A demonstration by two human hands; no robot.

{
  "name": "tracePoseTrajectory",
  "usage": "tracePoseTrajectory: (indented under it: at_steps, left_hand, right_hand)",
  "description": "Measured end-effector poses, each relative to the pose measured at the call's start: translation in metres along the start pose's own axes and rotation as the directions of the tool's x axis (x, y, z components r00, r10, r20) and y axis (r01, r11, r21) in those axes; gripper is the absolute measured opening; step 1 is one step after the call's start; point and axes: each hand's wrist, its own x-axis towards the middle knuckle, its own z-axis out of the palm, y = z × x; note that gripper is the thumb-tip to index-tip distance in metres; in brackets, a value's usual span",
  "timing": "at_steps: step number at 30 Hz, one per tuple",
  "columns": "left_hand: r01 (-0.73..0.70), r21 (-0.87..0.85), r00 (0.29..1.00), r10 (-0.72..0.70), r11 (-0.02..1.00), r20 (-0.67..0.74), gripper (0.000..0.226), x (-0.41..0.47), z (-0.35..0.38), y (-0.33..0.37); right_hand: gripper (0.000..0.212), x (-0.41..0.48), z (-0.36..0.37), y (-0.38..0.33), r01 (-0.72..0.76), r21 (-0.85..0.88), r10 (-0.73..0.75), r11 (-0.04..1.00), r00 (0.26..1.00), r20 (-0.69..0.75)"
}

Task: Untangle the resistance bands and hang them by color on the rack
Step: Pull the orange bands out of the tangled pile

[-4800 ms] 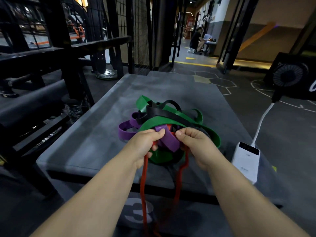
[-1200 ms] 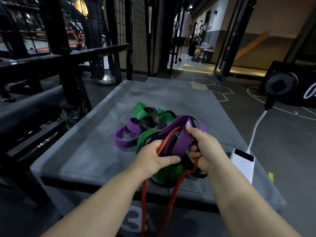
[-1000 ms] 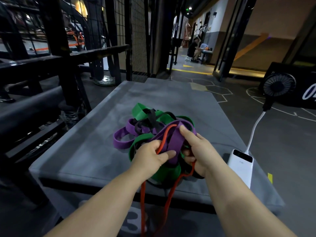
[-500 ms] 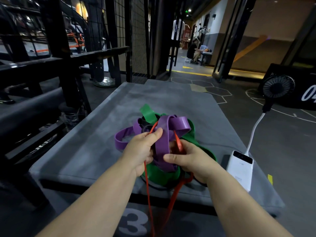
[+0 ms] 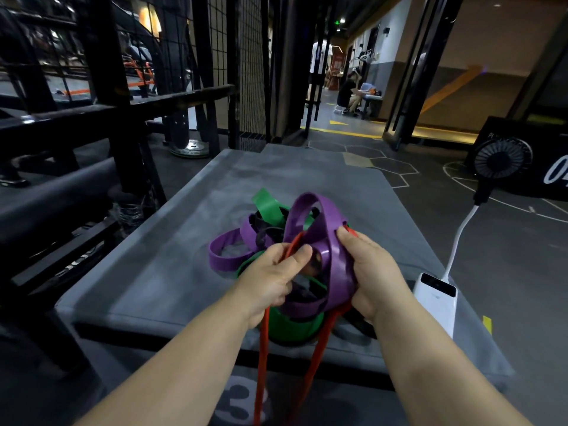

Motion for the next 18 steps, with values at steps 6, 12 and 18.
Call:
tracePoseTrajectory:
  at_steps: [6, 12, 18]
  left_hand:
    - [-0.071, 0.277, 0.984, 0.022, 0.958, 0.175, 0.076, 0.0, 0.002, -0.007]
    - [-0.145, 0.679, 0.989, 0.097, 0.72, 0.109, 0.043, -0.002, 0.008, -0.011]
    - [-0.129, 0.537, 0.99, 0.076, 0.833, 0.12, 0.015, -0.001, 0.001, -0.006]
  right_hand:
    - [0.017, 0.003, 0.001, 0.005, 0.041, -0.155, -0.057, 0.987, 0.993, -0.104]
    - [0.021, 0.002, -0.003, 0.003, 0.026, -0.279, -0.076, 0.96, 0.983, -0.168]
    - [0.042, -0.001, -0.018, -0.007, -0.107, -0.343, 0.041, 0.933, 0.98, -0.194]
